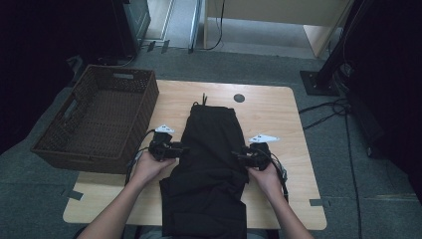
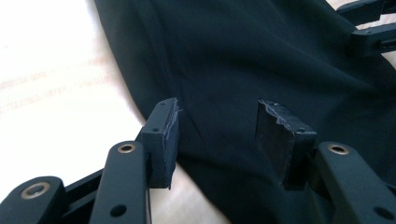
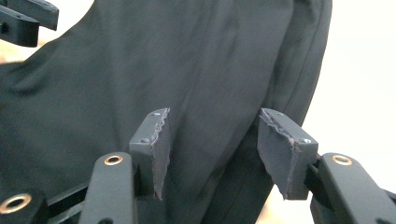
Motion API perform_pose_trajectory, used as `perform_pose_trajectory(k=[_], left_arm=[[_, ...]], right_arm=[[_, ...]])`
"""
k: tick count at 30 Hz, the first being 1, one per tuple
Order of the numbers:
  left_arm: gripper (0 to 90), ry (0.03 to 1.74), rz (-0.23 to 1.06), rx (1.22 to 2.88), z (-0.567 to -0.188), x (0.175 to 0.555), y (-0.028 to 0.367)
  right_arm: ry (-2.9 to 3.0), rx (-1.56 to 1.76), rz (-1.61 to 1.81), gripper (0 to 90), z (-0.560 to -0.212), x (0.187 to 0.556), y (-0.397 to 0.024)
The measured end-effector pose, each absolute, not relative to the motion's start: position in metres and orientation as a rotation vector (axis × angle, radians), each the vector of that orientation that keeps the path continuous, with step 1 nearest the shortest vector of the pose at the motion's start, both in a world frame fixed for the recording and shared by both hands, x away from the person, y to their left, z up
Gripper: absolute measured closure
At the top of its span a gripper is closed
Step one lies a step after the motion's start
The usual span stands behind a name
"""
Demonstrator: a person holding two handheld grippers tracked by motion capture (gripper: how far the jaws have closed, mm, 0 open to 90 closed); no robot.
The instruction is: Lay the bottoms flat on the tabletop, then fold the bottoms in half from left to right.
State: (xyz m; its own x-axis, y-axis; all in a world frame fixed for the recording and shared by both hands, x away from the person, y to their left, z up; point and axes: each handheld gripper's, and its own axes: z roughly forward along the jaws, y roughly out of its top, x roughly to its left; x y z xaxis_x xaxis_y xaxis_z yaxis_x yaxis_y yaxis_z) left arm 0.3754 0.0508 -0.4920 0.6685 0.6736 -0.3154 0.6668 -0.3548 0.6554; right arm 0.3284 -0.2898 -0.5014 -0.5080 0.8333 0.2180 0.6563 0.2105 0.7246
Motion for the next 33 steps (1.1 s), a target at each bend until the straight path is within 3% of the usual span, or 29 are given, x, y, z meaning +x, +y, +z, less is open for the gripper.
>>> perform_pose_trajectory(k=[15, 33], left_arm=[[46.6, 1.069, -0.006, 2.103, -0.497, 0.427, 0.04], [44.9, 1.062, 0.006, 2.14, -0.494, 0.452, 0.023]], right_arm=[[2.237, 1.472, 1.186, 40.8, -0.501, 0.379, -0.293], [2.22, 1.49, 1.135, 34.1, -0.504, 0.409, -0.278]])
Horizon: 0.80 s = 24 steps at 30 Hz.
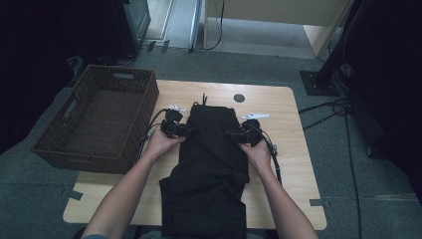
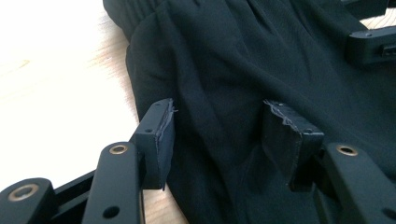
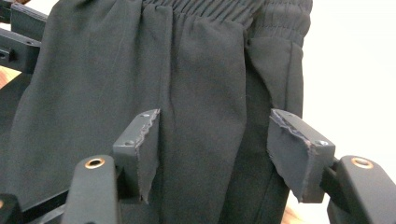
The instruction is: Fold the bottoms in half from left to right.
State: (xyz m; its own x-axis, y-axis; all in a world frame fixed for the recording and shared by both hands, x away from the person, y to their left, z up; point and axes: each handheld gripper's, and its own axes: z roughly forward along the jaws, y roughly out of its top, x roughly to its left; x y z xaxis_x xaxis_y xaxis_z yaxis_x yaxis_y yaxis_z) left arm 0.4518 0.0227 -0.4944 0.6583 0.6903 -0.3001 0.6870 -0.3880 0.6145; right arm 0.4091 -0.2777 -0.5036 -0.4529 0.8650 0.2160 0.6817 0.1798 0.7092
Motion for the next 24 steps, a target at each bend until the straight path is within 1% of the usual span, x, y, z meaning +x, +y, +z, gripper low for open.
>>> perform_pose_trajectory(k=[5, 14, 17, 20, 24], left_arm=[[43.8, 1.068, -0.003, 2.133, -0.498, 0.456, 0.023], [43.3, 1.066, 0.007, 2.127, -0.503, 0.455, 0.018], [43.2, 1.062, 0.007, 2.124, -0.504, 0.454, 0.019], [43.3, 1.062, 0.012, 2.122, -0.504, 0.453, 0.021], [42.8, 1.073, 0.019, 2.116, -0.504, 0.453, 0.026]], right_arm=[[2.238, 1.504, 1.127, 30.2, -0.506, 0.416, -0.279], [2.233, 1.474, 1.091, 28.7, -0.511, 0.417, -0.271], [2.236, 1.457, 1.087, 30.0, -0.512, 0.416, -0.271], [2.21, 1.404, 1.088, 33.9, -0.516, 0.412, -0.272], [2.162, 1.364, 1.106, 34.7, -0.521, 0.406, -0.272]])
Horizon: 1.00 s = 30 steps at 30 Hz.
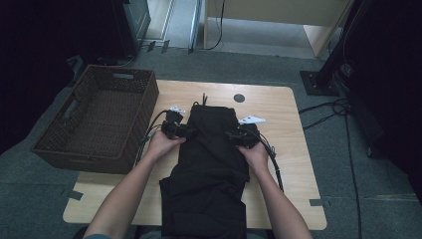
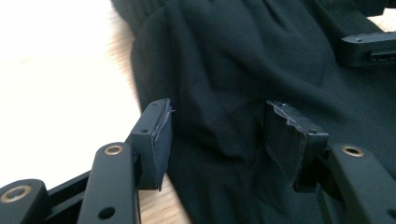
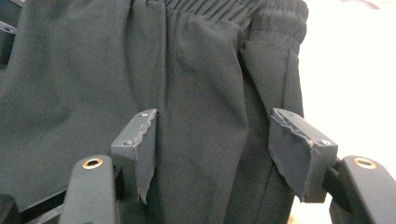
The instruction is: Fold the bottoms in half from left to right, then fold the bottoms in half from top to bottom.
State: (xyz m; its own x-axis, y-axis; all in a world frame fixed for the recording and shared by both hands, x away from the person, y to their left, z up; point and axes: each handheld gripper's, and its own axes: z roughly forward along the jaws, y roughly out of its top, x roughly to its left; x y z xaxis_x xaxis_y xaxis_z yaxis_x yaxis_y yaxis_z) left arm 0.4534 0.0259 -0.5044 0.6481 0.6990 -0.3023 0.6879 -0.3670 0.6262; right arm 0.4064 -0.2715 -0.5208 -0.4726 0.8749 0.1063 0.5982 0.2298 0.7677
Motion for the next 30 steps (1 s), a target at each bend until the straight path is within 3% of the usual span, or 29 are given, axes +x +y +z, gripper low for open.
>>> perform_pose_trajectory(k=[8, 11, 17, 23, 26, 30], left_arm=[[43.1, 1.073, 0.03, 2.109, -0.505, 0.452, 0.021], [45.7, 1.069, 0.036, 2.112, -0.506, 0.451, 0.017], [57.0, 1.05, 0.041, 2.119, -0.507, 0.448, 0.013], [56.6, 1.061, 0.024, 2.11, -0.507, 0.449, 0.013], [51.2, 1.066, 0.036, 2.125, -0.505, 0.448, 0.012], [47.7, 1.072, 0.058, 2.135, -0.504, 0.448, 0.013]], right_arm=[[2.14, 1.352, 1.076, 40.7, -0.522, 0.404, -0.269], [2.133, 1.366, 1.098, 52.1, -0.521, 0.404, -0.272], [2.145, 1.376, 1.138, 63.6, -0.522, 0.404, -0.272], [2.118, 1.431, 1.157, 75.3, -0.522, 0.406, -0.276], [2.117, 1.432, 1.156, 73.8, -0.522, 0.406, -0.276], [2.112, 1.42, 1.125, 58.6, -0.521, 0.406, -0.278]])
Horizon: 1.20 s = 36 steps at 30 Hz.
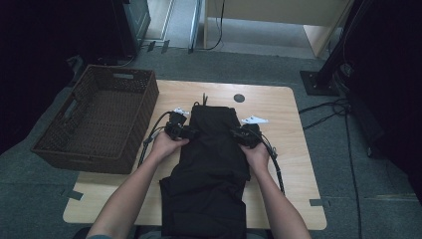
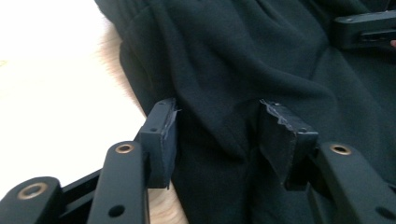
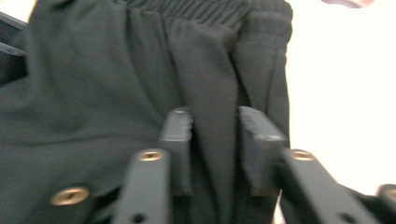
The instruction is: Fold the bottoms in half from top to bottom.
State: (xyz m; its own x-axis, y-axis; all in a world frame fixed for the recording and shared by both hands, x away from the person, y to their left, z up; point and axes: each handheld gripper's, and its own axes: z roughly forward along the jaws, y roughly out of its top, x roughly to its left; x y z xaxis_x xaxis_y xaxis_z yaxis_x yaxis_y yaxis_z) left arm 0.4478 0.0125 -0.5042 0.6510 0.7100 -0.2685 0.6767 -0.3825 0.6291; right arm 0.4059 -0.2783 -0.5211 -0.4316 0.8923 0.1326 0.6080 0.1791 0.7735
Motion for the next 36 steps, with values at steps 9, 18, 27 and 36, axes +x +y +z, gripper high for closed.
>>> perform_pose_trajectory(k=[9, 18, 27, 36], left_arm=[[43.5, 1.098, 0.035, 2.092, -0.505, 0.452, 0.02], [55.8, 1.058, 0.037, 2.105, -0.507, 0.448, 0.007], [86.3, 1.091, -0.089, 2.064, -0.502, 0.458, 0.012], [86.5, 1.101, -0.081, 1.966, -0.443, 0.497, 0.016]], right_arm=[[2.087, 1.446, 1.05, 32.1, -0.52, 0.409, -0.289], [2.12, 1.419, 1.119, 57.9, -0.522, 0.412, -0.28], [2.17, 1.592, 1.267, 82.1, -0.516, 0.421, -0.288], [2.148, 1.65, 1.368, 82.5, -0.461, 0.463, -0.302]])
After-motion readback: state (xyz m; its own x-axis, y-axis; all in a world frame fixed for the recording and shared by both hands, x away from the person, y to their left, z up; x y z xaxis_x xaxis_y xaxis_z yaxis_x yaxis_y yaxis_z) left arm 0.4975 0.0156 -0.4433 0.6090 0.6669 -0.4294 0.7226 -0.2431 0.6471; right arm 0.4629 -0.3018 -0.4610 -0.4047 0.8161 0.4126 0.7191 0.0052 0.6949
